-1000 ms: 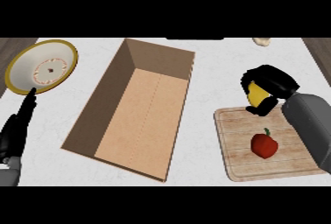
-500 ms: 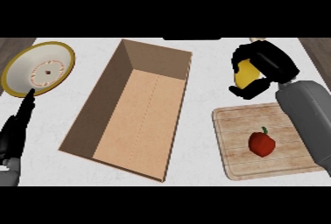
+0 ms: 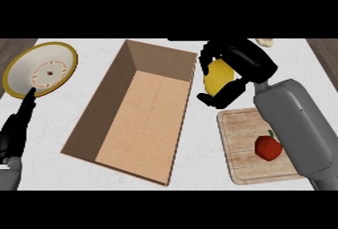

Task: Pick the lemon from the cutting board and place it in the cardboard box

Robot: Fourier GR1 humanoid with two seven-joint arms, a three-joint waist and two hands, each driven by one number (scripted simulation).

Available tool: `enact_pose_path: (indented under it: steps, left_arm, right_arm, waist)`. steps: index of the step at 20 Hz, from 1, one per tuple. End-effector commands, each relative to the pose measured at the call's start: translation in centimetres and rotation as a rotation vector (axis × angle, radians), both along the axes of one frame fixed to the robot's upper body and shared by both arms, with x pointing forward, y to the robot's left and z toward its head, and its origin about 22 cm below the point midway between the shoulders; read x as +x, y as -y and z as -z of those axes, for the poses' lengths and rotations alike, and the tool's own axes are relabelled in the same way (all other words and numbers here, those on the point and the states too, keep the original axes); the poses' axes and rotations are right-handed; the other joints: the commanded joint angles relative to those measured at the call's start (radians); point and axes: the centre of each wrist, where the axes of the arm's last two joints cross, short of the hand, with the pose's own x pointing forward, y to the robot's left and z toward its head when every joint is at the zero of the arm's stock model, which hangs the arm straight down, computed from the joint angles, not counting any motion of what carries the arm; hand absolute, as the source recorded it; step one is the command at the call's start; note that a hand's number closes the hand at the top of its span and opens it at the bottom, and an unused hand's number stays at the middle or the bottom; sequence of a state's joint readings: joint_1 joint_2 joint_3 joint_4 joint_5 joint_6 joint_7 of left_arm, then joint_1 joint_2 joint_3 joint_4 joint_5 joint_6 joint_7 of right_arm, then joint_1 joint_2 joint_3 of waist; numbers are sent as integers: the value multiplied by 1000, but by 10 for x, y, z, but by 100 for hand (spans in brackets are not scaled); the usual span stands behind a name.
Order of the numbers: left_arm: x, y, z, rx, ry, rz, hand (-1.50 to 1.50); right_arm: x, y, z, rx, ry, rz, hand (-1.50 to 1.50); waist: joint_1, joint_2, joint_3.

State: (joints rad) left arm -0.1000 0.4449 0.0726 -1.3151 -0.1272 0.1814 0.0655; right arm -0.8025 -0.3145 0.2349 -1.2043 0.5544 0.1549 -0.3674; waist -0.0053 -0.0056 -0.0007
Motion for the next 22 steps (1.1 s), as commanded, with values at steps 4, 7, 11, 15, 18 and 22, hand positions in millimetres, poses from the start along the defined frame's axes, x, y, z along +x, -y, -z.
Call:
enact_pose_path:
  steps: [4, 7, 11, 15, 18, 22]
  left_arm:
    - [-2, 0, -18, 0, 0, 26, 0]
    - [-4, 10, -13, -1, 15, 39, 0]
    - [10, 8, -11, 6, 13, 34, 0]
    - [10, 19, -5, -9, 20, 48, 0]
    - [13, 22, -4, -6, 15, 47, 0]
    - [25, 18, -7, -4, 32, 77, 0]
  right_arm:
    - [-13, -76, -20, 91, -123, -2, 150]
    - [-10, -114, -27, 98, -194, 11, 150]
    - [0, -148, -28, 86, -238, 31, 150]
    - [9, -163, -26, 80, -281, 22, 150]
    - [3, -177, -4, 65, -271, 82, 150]
    - [11, -182, 5, -16, -240, 133, 150]
  waist:
    - [15, 3, 1]
    - [23, 4, 1]
    - [36, 11, 0]
    - [42, 12, 0]
    - [65, 15, 0]
    - [77, 22, -2]
